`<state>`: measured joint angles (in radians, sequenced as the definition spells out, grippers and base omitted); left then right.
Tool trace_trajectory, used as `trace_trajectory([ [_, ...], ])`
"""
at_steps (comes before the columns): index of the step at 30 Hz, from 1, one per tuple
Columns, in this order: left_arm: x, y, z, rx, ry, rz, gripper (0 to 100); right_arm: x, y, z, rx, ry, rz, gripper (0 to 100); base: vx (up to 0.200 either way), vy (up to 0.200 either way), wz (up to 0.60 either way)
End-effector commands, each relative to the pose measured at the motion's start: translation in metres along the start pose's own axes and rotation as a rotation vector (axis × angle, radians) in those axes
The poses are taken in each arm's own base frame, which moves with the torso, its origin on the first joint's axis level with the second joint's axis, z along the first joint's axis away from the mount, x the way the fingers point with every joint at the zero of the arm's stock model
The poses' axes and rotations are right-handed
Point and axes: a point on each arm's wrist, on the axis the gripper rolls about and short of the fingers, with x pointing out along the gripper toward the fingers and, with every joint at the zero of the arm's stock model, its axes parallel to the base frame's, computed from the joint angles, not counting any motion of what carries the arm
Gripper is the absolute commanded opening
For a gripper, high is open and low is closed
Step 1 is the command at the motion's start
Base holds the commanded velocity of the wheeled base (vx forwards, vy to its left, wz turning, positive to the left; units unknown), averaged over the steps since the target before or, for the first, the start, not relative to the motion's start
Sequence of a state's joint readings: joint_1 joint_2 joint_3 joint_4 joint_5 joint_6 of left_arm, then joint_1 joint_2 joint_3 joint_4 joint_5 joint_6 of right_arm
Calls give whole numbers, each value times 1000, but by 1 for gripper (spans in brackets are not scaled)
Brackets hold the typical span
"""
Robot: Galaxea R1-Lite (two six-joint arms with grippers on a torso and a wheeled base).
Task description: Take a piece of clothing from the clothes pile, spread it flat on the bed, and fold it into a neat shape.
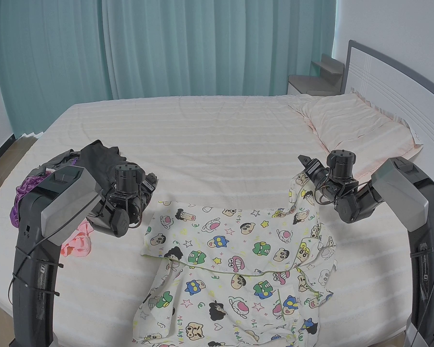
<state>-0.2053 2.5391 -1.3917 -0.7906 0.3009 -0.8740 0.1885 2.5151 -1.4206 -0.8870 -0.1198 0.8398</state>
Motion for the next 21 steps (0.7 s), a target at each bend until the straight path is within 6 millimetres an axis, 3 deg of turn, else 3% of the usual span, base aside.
trace_trajectory([
  [1, 1, 11, 0, 2, 7, 33, 100, 2, -7, 1, -6, 35, -81, 100, 0, 0, 0],
  [7, -22, 16, 4, 8, 55, 59, 100, -1, -16, 18, 15, 3, -149, 100, 0, 0, 0],
  [16, -107, 22, 20, -93, 244, -11, 100, -74, -49, 26, 0, 216, -188, 100, 0, 0, 0],
  [21, -134, 33, 11, -129, 296, -32, 100, -110, -89, 30, -88, 318, -241, 100, -200, 0, 0],
])
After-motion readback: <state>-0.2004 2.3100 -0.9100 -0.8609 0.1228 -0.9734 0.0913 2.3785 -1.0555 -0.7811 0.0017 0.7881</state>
